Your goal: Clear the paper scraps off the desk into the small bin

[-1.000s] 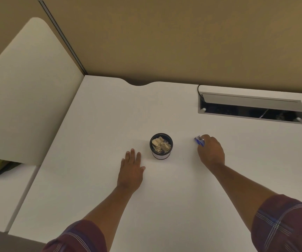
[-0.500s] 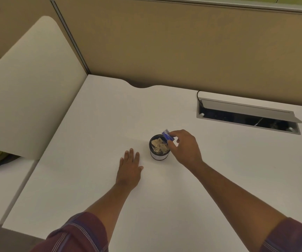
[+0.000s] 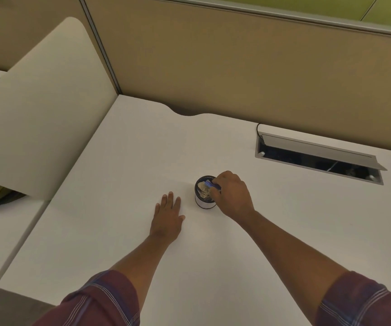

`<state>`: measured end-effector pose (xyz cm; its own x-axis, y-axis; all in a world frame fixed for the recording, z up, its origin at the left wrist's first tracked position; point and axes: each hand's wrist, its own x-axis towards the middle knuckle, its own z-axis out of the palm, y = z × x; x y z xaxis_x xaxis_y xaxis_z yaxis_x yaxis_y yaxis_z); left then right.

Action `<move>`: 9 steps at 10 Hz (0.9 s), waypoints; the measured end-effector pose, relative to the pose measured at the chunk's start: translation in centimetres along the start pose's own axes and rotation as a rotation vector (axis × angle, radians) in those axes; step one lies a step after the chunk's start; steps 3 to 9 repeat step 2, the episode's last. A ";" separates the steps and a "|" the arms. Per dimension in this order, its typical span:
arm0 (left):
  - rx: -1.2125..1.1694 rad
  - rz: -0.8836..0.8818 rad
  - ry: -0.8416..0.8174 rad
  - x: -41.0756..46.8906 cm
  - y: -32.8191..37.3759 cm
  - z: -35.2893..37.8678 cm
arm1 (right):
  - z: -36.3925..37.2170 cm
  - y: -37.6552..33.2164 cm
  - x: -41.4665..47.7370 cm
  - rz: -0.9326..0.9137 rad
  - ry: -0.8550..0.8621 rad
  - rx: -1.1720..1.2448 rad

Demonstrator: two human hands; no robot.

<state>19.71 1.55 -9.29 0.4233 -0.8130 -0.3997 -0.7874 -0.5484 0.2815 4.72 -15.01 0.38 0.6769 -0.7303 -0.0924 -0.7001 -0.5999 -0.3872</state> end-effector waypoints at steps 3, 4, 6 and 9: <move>0.017 -0.006 0.000 0.0 0.1 -0.2 | 0.5 1.6 -2.1 0.111 0.194 0.215; 0.017 -0.006 0.000 0.0 0.1 -0.2 | 0.5 1.6 -2.1 0.111 0.194 0.215; 0.017 -0.006 0.000 0.0 0.1 -0.2 | 0.5 1.6 -2.1 0.111 0.194 0.215; 0.017 -0.006 0.000 0.0 0.1 -0.2 | 0.5 1.6 -2.1 0.111 0.194 0.215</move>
